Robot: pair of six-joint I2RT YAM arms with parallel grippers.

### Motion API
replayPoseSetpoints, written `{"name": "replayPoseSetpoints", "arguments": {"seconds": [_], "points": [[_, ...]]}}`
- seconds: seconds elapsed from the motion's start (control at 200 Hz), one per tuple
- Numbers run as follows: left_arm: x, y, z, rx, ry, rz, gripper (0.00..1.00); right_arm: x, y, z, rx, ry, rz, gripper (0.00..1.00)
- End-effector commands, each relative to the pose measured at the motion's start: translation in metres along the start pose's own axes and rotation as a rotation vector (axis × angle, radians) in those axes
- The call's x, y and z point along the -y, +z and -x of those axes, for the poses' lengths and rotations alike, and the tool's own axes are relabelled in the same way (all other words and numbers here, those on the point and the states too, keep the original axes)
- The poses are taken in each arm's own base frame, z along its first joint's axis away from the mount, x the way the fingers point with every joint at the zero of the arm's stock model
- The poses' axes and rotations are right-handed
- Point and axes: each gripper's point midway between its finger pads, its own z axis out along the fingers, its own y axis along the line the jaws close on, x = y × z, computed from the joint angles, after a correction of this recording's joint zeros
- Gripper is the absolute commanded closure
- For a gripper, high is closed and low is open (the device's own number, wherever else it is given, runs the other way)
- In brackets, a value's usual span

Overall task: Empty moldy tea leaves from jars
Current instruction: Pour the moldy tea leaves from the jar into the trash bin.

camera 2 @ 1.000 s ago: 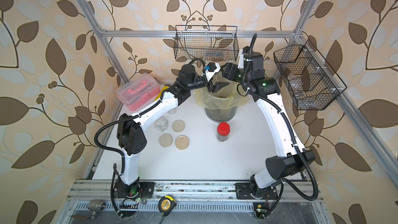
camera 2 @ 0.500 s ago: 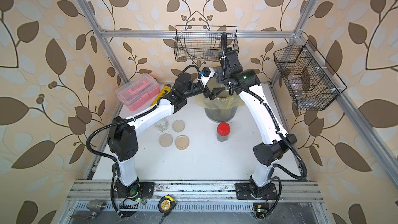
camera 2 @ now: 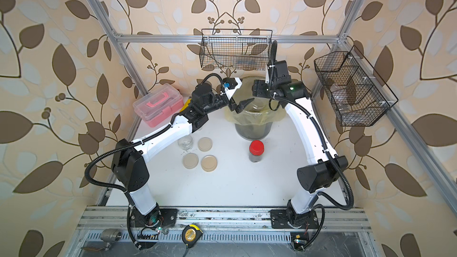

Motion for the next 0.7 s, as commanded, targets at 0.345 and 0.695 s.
{"name": "replayPoseSetpoints", "arguments": {"seconds": [0.345, 0.695], "points": [[0.013, -0.009, 0.079, 0.335, 0.251, -0.103, 0.01, -0.046, -0.109, 0.054, 0.287, 0.284, 0.633, 0.95], [0.023, -0.005, 0.100, 0.454, 0.281, -0.190, 0.01, -0.069, -0.142, 0.054, 0.306, 0.315, 0.858, 0.95]]}}
